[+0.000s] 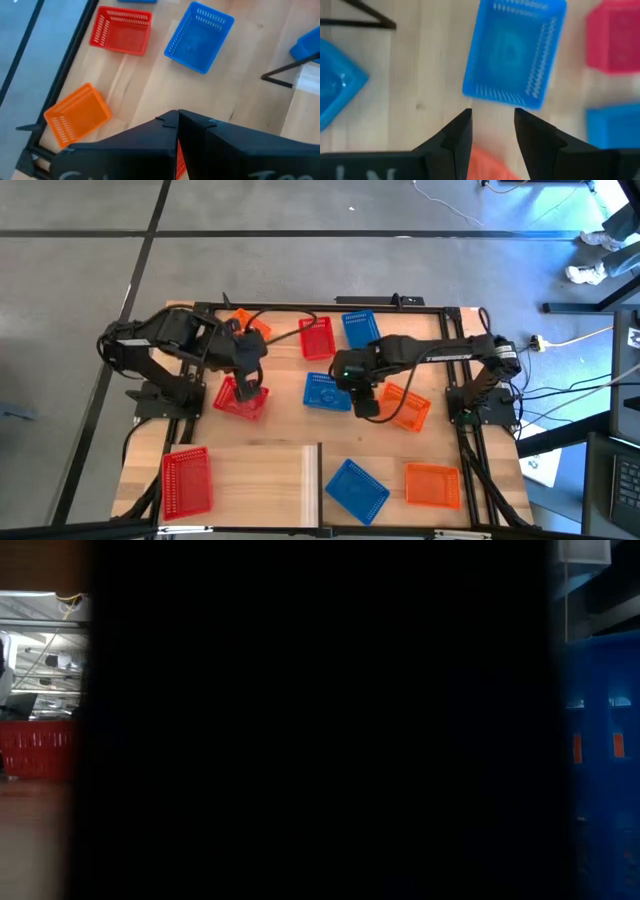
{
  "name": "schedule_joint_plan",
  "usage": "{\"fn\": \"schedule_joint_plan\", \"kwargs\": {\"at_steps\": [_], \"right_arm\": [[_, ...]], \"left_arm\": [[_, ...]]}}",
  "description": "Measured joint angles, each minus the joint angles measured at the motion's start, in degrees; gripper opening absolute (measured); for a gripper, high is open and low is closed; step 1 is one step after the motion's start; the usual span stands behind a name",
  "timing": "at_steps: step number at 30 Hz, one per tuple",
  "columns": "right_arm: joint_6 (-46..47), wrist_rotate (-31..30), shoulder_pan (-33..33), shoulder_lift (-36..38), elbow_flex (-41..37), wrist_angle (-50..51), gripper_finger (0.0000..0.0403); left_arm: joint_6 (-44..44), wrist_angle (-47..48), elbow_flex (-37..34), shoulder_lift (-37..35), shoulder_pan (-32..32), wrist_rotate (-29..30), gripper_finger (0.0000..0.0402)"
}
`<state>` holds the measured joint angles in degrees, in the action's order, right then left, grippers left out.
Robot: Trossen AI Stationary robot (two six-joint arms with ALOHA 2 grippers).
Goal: Stack baskets on shelf by color
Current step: Put the middle blue bin on the shelf
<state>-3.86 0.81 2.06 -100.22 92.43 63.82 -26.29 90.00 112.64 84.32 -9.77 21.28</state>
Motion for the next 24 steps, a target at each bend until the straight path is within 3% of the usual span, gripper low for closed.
{"fn": "schedule_joint_plan", "kwargs": {"at_steps": [5, 7, 10, 17, 24], "right_arm": [[-0.79, 1.30, -1.12, 0.02, -9.31, -13.78, 0.0145], [1.33, 4.69, -1.75, 0.04, -11.83, -17.56, 0.0145], [4.24, 8.83, -2.31, 0.04, -15.42, -20.55, 0.0145], [4.92, 12.26, -2.26, 0.11, -22.77, -30.38, 0.0145], [4.90, 11.33, -2.26, 0.11, -27.11, -35.00, 0.0145]], "left_arm": [[1.42, 0.02, 0.02, -1.35, 2.39, -1.09, 0.0000], [1.43, 0.07, 0.02, -1.60, 3.11, -1.25, 0.0000], [1.43, 0.02, 0.01, -1.71, 3.83, -0.89, 0.0000], [1.45, 0.02, 0.00, -1.97, 4.53, -1.80, 0.0000], [1.45, 0.02, 0.00, -1.99, 4.51, -1.90, 0.0000]]}}
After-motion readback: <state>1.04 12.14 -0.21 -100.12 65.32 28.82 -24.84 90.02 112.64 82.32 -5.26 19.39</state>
